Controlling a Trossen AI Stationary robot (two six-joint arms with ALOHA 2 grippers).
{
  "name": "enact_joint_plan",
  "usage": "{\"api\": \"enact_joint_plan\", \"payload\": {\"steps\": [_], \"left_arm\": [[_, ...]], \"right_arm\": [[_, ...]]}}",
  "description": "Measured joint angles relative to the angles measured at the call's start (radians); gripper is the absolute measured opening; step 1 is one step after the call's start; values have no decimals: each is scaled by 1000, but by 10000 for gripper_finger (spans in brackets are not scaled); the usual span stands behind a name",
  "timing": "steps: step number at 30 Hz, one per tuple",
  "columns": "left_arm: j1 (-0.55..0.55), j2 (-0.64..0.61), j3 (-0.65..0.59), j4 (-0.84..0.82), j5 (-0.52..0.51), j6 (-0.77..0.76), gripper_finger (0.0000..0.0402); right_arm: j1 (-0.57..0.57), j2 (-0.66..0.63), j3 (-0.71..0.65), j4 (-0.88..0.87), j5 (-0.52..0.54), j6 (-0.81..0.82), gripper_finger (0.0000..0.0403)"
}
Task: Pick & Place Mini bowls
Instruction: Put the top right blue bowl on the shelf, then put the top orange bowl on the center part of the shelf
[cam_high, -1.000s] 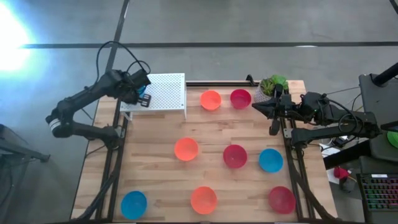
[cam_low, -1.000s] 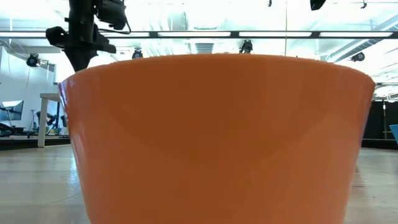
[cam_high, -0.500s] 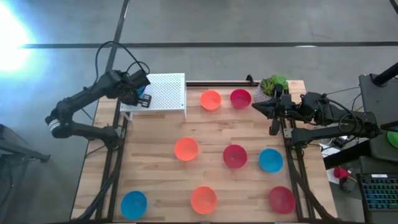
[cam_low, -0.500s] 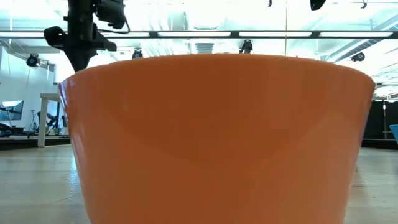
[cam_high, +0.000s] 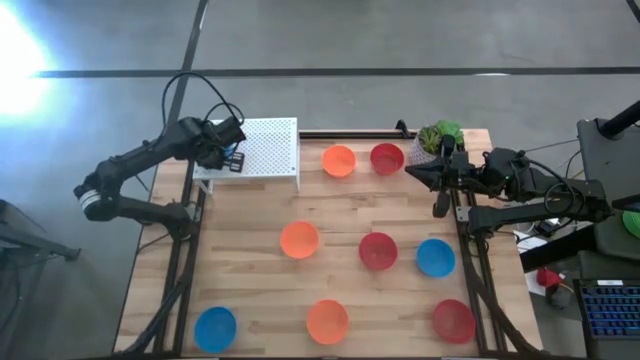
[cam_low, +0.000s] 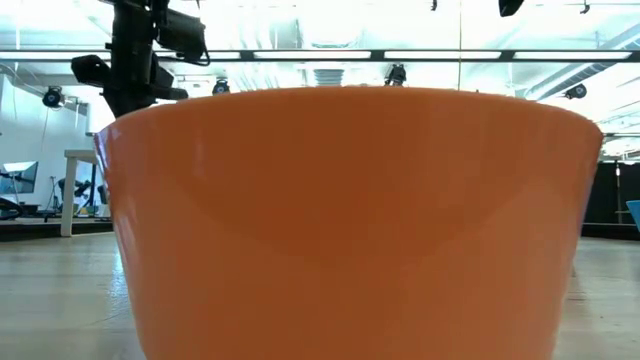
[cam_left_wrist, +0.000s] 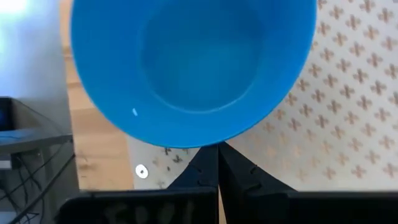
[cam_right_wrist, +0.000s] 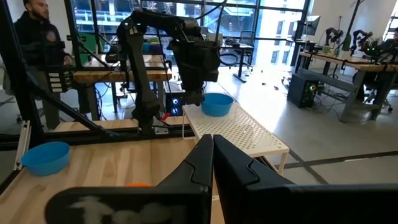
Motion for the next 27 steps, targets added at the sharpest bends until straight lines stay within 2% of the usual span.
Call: {"api": "enact_joint_plan", "payload": {"steps": [4, 11, 19, 27], "left_arm": [[0, -1, 0, 1, -34, -9, 0], [-11, -27, 15, 2, -8, -5, 0], [-76, -174, 131, 4, -9, 38, 0], [-199, -321, 137, 16, -9, 136, 0]], "right_arm": [[0, 0, 0, 0, 0, 1, 8], [0, 0, 0, 0, 0, 7, 8], [0, 0, 0, 0, 26, 49, 8], [0, 0, 0, 0, 80, 66, 8]]}}
